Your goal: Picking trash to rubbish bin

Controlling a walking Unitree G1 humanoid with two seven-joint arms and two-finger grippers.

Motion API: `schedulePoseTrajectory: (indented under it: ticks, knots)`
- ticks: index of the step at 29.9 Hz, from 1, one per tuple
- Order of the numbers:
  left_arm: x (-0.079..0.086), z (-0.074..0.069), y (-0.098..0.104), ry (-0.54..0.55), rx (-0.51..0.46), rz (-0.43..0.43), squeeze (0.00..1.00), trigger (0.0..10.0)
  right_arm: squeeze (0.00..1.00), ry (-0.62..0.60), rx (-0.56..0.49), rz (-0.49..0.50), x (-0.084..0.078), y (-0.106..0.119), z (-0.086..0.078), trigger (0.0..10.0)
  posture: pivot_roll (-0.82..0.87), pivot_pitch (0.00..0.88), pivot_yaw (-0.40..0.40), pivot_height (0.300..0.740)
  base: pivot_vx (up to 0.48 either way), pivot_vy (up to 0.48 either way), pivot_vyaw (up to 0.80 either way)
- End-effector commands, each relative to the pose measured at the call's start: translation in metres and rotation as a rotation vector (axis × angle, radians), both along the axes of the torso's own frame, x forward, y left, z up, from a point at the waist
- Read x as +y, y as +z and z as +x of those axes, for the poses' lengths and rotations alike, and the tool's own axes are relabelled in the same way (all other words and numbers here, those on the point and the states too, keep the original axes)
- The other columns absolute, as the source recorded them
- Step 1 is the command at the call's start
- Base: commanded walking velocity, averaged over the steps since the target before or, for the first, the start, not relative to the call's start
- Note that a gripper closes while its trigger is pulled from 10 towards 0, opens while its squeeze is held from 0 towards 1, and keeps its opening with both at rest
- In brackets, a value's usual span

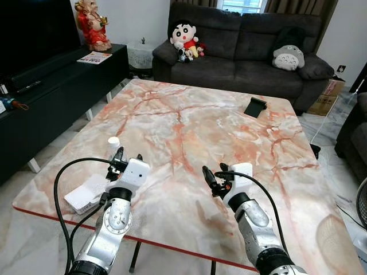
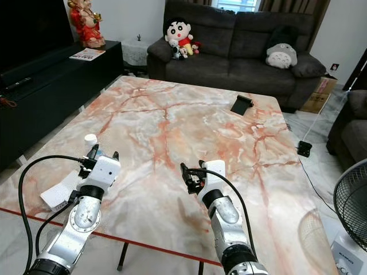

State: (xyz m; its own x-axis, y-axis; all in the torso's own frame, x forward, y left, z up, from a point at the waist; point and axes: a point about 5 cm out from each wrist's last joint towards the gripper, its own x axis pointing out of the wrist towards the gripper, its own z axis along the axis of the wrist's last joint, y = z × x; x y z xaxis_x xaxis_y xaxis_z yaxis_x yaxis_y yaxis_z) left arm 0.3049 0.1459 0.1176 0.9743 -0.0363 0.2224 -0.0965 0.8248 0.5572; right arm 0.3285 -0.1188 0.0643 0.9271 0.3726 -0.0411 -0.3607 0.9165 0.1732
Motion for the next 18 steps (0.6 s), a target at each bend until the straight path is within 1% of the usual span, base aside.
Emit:
schedulePoseTrajectory:
  ticks: [1, 3, 5, 6, 7, 9, 10, 11, 13, 16, 18]
  knots:
    - [-0.004, 0.000, 0.003, -0.013, -0.003, 0.011, 0.00, 10.0, 0.00, -0.013, 0.001, 0.006, -0.004, 0.001, 0.001, 10.0, 0.01, 0.017, -0.074, 0.740, 0.000, 0.000, 0.00]
    - [-0.004, 0.000, 0.003, -0.013, -0.002, 0.011, 0.00, 10.0, 0.00, -0.014, 0.002, 0.006, -0.004, 0.001, 0.001, 10.0, 0.01, 0.017, -0.074, 0.740, 0.000, 0.000, 0.00]
    - [-0.004, -0.002, 0.002, -0.014, 0.004, 0.054, 0.00, 10.0, 0.00, -0.017, 0.005, 0.003, -0.005, 0.000, 0.000, 10.0, 0.01, 0.020, -0.073, 0.740, 0.000, 0.000, 0.00]
    - [-0.004, -0.002, 0.002, -0.014, 0.004, 0.054, 0.00, 10.0, 0.00, -0.017, 0.005, 0.003, -0.005, 0.000, 0.000, 10.0, 0.01, 0.020, -0.073, 0.740, 0.000, 0.000, 0.00]
    - [0.000, -0.003, -0.002, 0.015, 0.021, 0.079, 0.00, 10.0, 0.00, -0.017, 0.006, 0.004, -0.005, 0.000, 0.000, 10.0, 0.01, 0.020, -0.073, 0.740, 0.000, 0.000, 0.00]
    - [0.012, -0.007, -0.016, 0.100, 0.113, 0.116, 0.00, 10.0, 0.00, -0.016, 0.010, 0.003, -0.005, -0.001, 0.000, 10.0, 0.01, 0.020, -0.073, 0.740, 0.000, 0.000, 0.00]
    - [0.014, -0.008, -0.019, 0.111, 0.126, 0.119, 0.00, 10.0, 0.00, -0.015, 0.011, 0.002, -0.005, -0.001, 0.000, 10.0, 0.01, 0.020, -0.073, 0.740, 0.000, 0.000, 0.00]
    - [0.015, -0.009, -0.020, 0.115, 0.139, 0.119, 0.00, 10.0, 0.00, -0.015, 0.011, 0.003, -0.005, -0.001, 0.000, 10.0, 0.01, 0.028, -0.072, 0.740, 0.000, 0.000, 0.00]
    - [0.017, -0.012, -0.028, 0.097, 0.184, 0.149, 0.00, 10.0, 0.00, -0.013, 0.013, 0.003, -0.004, -0.001, 0.000, 10.0, 0.01, 0.028, -0.074, 0.740, 0.000, 0.000, 0.00]
    - [0.018, -0.013, -0.030, 0.097, 0.196, 0.182, 0.00, 10.0, 0.00, -0.009, 0.016, 0.003, -0.003, -0.002, 0.000, 10.0, 0.01, 0.028, -0.074, 0.740, 0.000, 0.000, 0.00]
    - [0.019, -0.013, -0.030, 0.116, 0.205, 0.191, 0.00, 10.0, 0.00, -0.007, 0.016, 0.004, -0.003, -0.001, 0.000, 10.0, 0.01, 0.028, -0.074, 0.740, 0.000, 0.000, 0.00]
